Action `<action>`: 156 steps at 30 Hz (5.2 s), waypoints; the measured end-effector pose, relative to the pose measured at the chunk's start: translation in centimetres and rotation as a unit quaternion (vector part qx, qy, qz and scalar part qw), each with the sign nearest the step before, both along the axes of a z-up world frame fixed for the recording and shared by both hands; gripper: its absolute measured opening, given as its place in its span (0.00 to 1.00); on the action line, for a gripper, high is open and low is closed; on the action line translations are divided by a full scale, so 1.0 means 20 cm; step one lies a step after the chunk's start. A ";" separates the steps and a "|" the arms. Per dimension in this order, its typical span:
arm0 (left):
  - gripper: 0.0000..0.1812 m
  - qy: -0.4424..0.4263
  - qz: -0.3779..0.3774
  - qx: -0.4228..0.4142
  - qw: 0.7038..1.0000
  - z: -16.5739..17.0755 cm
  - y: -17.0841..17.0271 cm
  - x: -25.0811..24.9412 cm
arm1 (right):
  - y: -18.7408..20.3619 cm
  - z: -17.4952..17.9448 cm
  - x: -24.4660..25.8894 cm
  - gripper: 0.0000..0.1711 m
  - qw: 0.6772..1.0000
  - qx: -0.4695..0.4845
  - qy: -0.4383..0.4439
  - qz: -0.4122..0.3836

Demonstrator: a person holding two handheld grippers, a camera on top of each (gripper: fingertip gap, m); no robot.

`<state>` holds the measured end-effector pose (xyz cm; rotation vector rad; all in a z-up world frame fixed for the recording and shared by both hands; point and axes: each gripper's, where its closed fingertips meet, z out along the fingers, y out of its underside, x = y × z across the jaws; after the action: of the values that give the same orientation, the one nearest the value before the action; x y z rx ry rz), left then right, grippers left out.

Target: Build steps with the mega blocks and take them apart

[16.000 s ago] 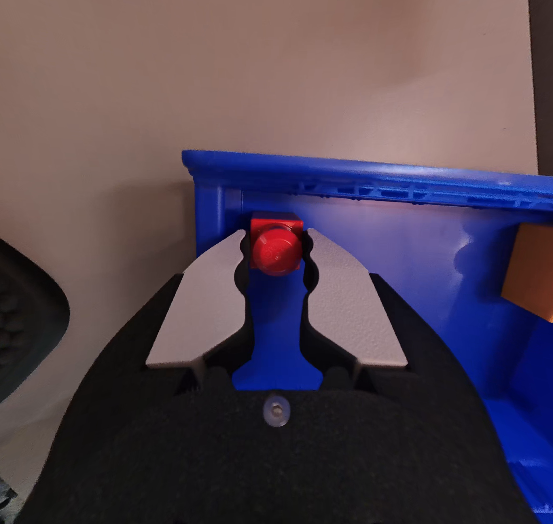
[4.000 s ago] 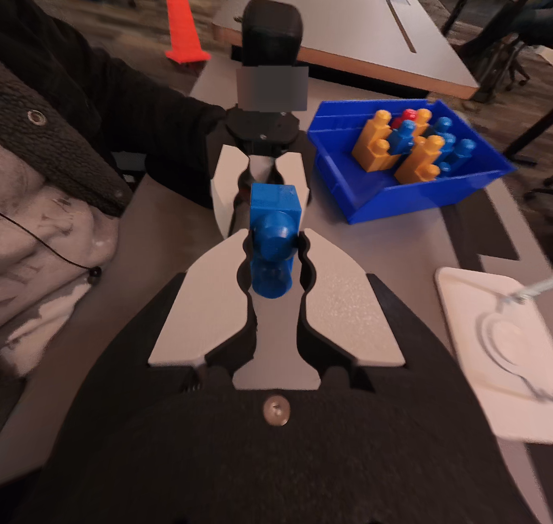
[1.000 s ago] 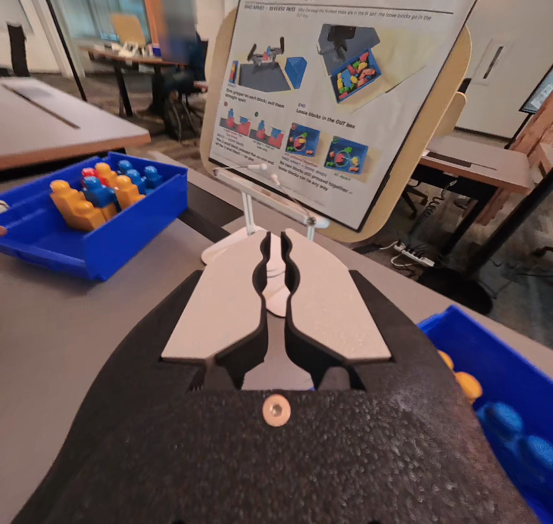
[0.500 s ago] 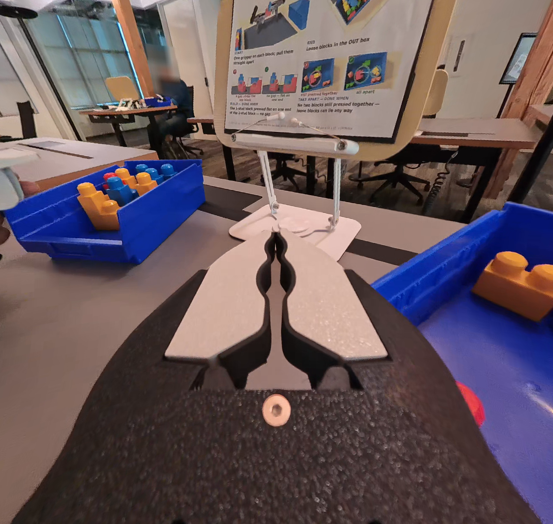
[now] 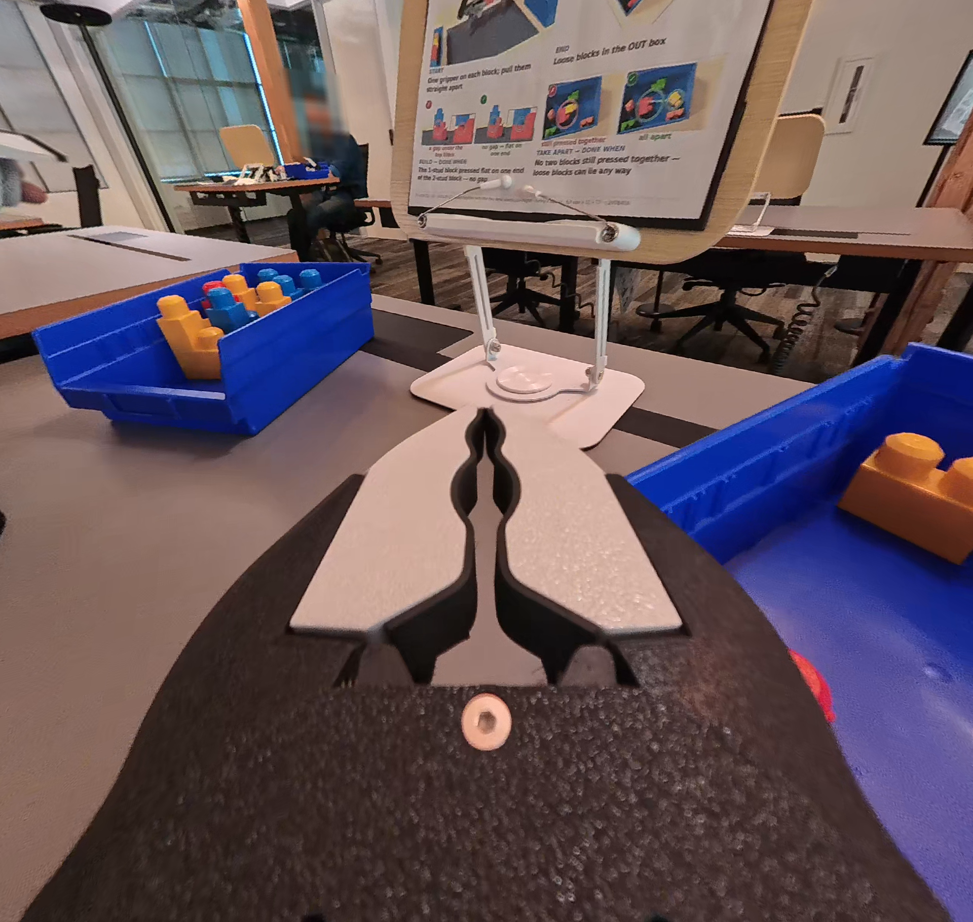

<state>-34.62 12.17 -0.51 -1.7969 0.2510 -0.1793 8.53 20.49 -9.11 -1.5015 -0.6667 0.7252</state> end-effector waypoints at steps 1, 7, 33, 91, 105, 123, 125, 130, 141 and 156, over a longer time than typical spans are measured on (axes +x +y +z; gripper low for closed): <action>0.14 0.016 -0.002 -0.034 0.999 -0.02 0.01 -0.04 | -0.01 -0.01 -0.01 0.00 1.000 -0.002 -0.002 0.005; 0.19 0.136 -0.047 -0.229 0.963 -0.23 0.04 -0.20 | -0.03 -0.03 -0.04 0.00 1.000 -0.007 -0.012 0.024; 0.21 0.419 -0.096 -0.444 0.786 -0.80 0.10 -0.32 | -0.07 -0.04 -0.07 0.00 0.999 -0.007 -0.019 0.042; 0.37 0.207 -0.408 -0.225 0.861 -0.91 -0.26 1.35 | -0.09 -0.06 -0.09 0.00 0.998 -0.011 -0.027 0.058; 0.31 0.159 -0.388 -0.193 0.887 -1.15 -0.24 1.36 | -0.10 -0.09 -0.11 0.00 0.997 -0.014 -0.041 0.062; 0.21 0.178 -0.379 -0.174 0.891 -1.00 -0.29 1.44 | -0.49 -0.04 -0.31 0.09 0.942 0.056 -0.196 0.266; 0.21 0.192 -0.378 -0.179 0.888 -1.01 -0.30 1.44 | -0.58 -0.07 -0.37 0.17 0.916 0.062 -0.253 0.305; 0.21 0.218 -0.378 -0.185 0.881 -1.03 -0.32 1.45 | -0.71 -0.16 -0.53 0.31 0.859 0.068 -0.358 0.358; 0.21 0.252 -0.374 -0.181 0.874 -1.06 -0.33 1.44 | -0.79 -0.37 -0.75 0.22 0.809 0.075 -0.427 0.397; 0.34 -0.056 -0.440 0.016 0.896 -0.48 -0.38 1.57 | -0.71 0.21 -0.48 0.22 0.901 -0.013 0.115 0.417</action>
<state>-3.24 4.50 -10.04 -1.5159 0.9697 -0.9080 -1.01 6.23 -4.91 -1.0867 -1.1327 1.5388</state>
